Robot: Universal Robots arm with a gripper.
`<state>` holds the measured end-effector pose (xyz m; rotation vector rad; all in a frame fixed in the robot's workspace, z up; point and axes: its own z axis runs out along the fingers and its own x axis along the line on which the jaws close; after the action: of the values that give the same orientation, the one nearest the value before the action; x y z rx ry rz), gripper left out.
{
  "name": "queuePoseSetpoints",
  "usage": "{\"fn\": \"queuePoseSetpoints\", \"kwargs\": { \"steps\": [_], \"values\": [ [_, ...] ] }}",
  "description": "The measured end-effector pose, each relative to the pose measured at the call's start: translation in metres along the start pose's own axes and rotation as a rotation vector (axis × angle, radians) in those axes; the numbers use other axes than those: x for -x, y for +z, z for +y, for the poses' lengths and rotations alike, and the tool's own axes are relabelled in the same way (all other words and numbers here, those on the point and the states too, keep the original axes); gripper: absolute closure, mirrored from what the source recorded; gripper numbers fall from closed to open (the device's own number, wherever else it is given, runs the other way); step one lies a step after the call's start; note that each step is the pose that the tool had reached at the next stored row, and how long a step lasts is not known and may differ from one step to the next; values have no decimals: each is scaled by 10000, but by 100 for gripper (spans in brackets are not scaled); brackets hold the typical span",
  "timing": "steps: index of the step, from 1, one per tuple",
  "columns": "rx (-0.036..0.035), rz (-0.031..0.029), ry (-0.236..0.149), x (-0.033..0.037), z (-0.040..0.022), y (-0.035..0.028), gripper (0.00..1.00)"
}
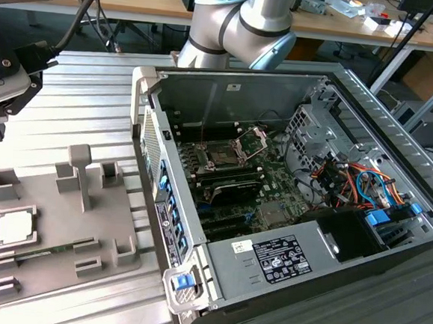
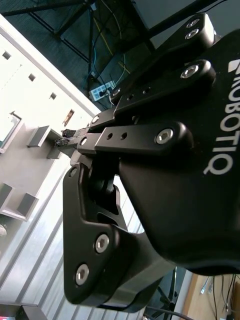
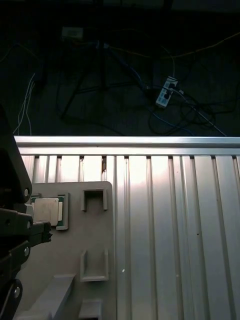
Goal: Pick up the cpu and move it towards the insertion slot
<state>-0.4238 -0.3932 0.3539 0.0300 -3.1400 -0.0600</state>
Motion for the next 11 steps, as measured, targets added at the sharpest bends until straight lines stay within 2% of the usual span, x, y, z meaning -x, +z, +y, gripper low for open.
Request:
{"fn": "queuePoseSetpoints", "kwargs": {
  "steps": [11],
  "values": [
    [1,0,0,-31,0,8,89]
  ]
}}
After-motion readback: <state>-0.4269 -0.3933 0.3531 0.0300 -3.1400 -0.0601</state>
